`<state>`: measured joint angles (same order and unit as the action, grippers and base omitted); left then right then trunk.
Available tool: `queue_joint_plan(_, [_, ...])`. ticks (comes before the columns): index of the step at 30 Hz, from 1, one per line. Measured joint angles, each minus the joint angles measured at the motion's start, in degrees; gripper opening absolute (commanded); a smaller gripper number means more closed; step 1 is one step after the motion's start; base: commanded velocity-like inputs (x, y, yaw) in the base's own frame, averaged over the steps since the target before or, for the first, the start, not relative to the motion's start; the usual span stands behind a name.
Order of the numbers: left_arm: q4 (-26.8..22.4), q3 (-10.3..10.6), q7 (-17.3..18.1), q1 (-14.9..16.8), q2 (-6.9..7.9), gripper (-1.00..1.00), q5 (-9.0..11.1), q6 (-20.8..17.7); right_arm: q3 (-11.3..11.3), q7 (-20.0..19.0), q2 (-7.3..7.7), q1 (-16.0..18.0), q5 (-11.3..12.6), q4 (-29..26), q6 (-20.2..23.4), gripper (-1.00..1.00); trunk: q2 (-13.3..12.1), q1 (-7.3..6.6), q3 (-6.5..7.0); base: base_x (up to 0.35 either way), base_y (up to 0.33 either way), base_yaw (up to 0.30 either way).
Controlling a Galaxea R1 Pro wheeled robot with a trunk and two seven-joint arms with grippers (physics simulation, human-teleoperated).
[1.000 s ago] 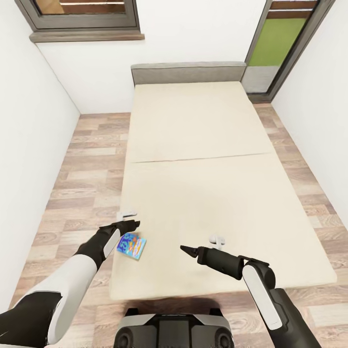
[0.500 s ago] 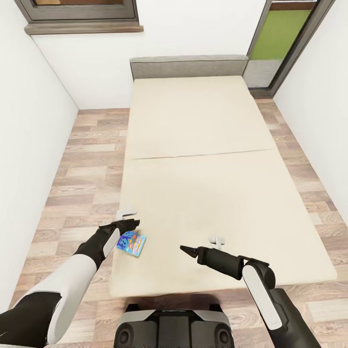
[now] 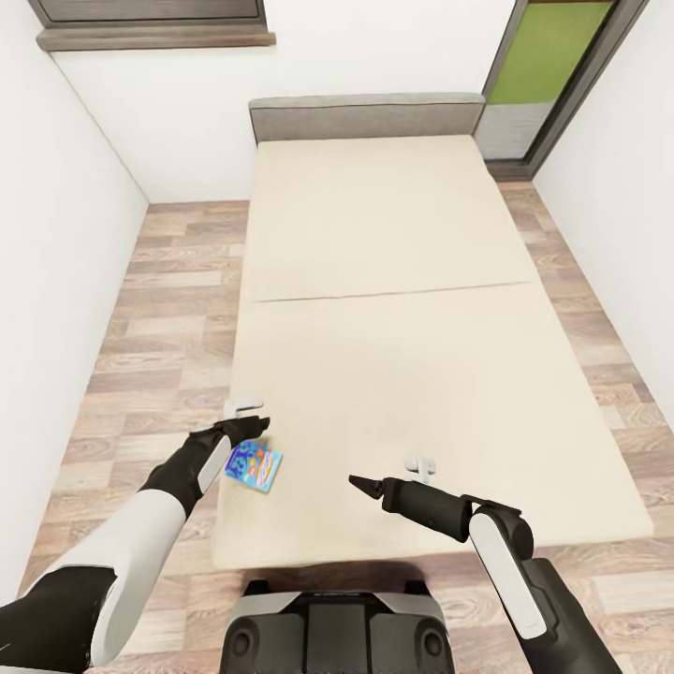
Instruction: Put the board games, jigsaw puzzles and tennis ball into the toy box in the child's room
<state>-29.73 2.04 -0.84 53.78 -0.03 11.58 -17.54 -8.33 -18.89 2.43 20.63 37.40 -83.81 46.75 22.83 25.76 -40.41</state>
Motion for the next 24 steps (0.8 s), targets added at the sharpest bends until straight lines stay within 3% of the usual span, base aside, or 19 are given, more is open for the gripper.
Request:
queue_joint_plan(18, [-0.07,0.08,0.05,0.00,0.09,1.00,0.02,-0.01,-0.02,-0.06,0.04,0.01,0.02,-0.47,0.17,1.00,0.00,0.00,-1.70,0.000,0.000,0.000])
queue_joint_plan(24, [-0.07,0.09,0.05,-0.01,0.08,1.00,0.02,-0.01,-0.19,-1.12,0.15,-0.56,0.94,-7.03,4.56,1.00,0.01,-0.01,-1.96,0.000,0.000,0.000])
